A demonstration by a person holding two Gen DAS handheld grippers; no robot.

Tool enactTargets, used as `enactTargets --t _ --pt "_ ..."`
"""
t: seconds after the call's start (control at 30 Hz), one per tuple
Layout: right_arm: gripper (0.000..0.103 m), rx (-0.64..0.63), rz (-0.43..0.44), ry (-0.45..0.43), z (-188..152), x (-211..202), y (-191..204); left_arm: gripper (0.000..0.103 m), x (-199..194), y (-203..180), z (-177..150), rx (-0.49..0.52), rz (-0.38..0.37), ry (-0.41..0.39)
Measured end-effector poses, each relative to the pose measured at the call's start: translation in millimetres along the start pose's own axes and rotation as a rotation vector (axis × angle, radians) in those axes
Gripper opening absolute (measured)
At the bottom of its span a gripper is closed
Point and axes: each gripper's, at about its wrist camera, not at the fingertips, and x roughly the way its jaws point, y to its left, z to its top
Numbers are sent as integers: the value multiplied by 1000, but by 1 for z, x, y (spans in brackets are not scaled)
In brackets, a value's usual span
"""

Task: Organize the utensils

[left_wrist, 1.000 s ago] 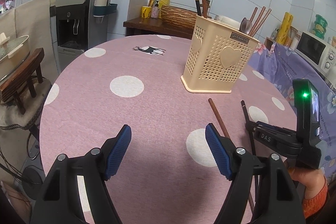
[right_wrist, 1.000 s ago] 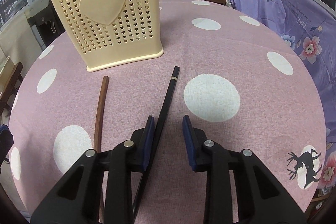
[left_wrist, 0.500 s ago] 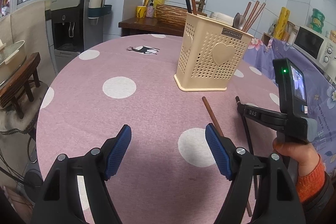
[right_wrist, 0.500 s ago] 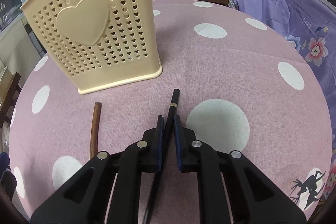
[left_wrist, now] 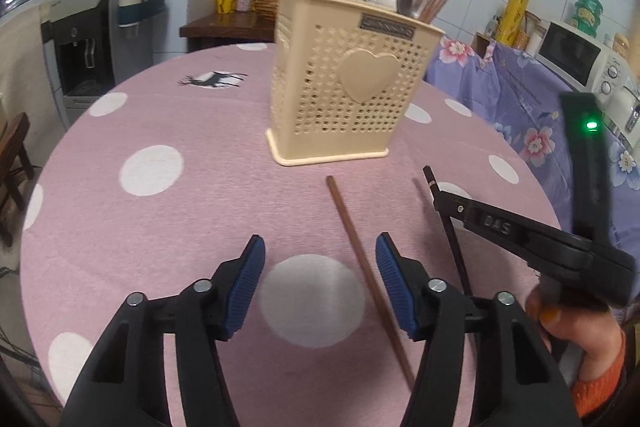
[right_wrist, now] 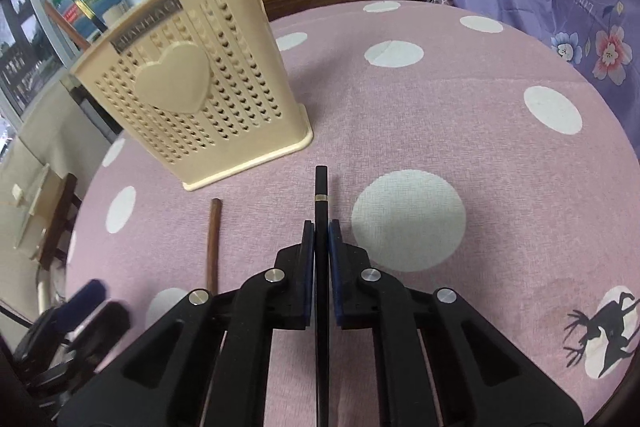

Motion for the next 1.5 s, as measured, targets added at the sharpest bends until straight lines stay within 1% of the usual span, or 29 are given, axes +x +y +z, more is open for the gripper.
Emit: enactTargets --t 0.03,0.13,0.17,0.23,0.33,0.4,0.5,0.57,0.67,0.77,0.87,0.9,1.0,1.1,1.23,1.33,1.5 --pt "8 -1 7 -9 0 -5 0 51 7 -4 2 2 -8 17" --pt "8 -7 16 -42 -2 -20 0 45 23 -13 8 -1 -8 46" --pt "8 -9 16 -54 -3 -25 0 44 30 -16 11 -1 -1 57" --pt "8 -14 26 -67 -4 -32 -1 38 41 -21 14 -3 7 77" --pt "8 -15 42 -83 -6 -42 -2 33 52 -27 17 -2 17 98" --pt "8 -16 51 -92 -7 -47 -3 28 60 -31 18 9 43 111" --pt "8 -19 59 -102 -9 -53 -5 24 68 -29 17 -13 41 137" --pt "8 -16 68 -106 -11 -56 -5 23 70 -28 17 -16 60 128" --pt "8 -17 75 -110 -12 -60 -6 22 71 -26 19 -26 67 128" --pt "8 -19 75 -119 -12 -63 -6 20 74 -26 22 -15 84 125" --pt "8 -22 75 -119 -12 -64 -7 15 75 -25 25 -17 91 130" --pt "8 -22 73 -120 -12 -65 -7 10 78 -26 26 -13 95 131" --pt "8 -20 69 -122 -13 -66 -7 9 80 -23 29 -23 83 135" --pt "8 -16 67 -120 -14 -65 -8 9 80 -22 29 -23 75 138" --pt "8 -16 73 -125 -15 -67 -8 9 74 -15 29 -53 47 125" --pt "8 -15 92 -132 -15 -69 -9 9 56 -11 31 -60 28 81" --pt "8 -5 159 -148 -13 -78 -12 8 3 3 40 -93 -52 -17"
